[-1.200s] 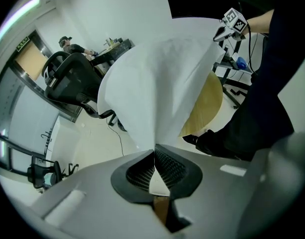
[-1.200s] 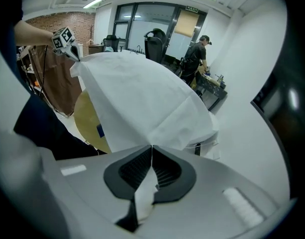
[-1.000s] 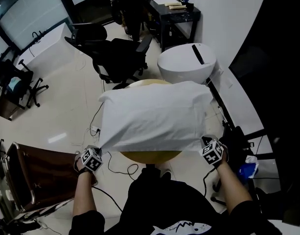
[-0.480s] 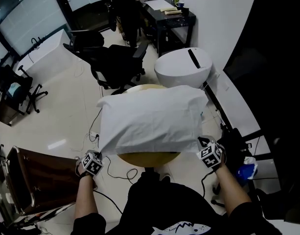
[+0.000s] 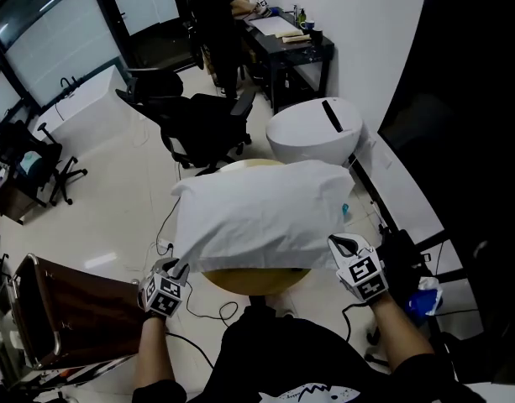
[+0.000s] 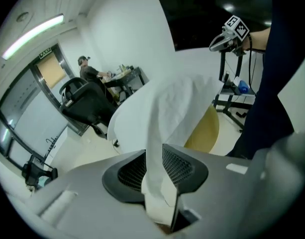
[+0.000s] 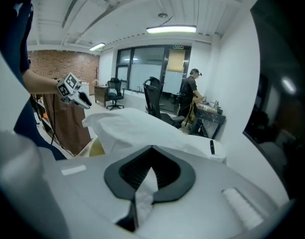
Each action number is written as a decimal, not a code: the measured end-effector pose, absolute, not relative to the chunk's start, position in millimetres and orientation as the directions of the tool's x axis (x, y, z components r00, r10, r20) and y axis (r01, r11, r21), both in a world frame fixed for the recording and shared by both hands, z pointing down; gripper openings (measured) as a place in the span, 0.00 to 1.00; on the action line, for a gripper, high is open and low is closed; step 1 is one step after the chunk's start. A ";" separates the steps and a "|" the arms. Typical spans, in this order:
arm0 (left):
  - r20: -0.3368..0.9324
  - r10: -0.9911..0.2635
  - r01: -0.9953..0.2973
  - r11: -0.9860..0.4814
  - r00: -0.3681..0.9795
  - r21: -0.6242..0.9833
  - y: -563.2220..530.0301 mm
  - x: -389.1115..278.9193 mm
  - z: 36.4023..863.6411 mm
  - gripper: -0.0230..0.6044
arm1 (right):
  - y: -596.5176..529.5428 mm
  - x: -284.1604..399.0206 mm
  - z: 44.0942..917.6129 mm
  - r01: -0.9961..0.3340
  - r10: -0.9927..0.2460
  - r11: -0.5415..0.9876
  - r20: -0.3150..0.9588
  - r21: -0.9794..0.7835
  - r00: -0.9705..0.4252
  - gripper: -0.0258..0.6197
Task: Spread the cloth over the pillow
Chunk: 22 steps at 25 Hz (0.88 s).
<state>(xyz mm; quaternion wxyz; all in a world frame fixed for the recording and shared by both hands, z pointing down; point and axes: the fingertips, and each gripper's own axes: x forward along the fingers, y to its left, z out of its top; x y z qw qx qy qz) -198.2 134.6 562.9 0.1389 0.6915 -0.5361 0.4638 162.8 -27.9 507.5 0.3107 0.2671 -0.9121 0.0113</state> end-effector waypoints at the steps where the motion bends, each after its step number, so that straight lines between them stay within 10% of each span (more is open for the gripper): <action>1: 0.764 -0.644 -0.872 -0.388 0.025 -0.299 127.8 -186.3 551.4 0.20 | -23.4 156.9 500.9 -0.486 -0.472 0.864 0.558 0.136 -0.682 0.05; 22: 0.563 -0.751 -0.792 -0.555 0.345 -0.256 86.1 -94.7 502.4 0.29 | 25.2 61.9 475.3 -0.458 -0.417 0.888 0.468 0.027 -0.779 0.05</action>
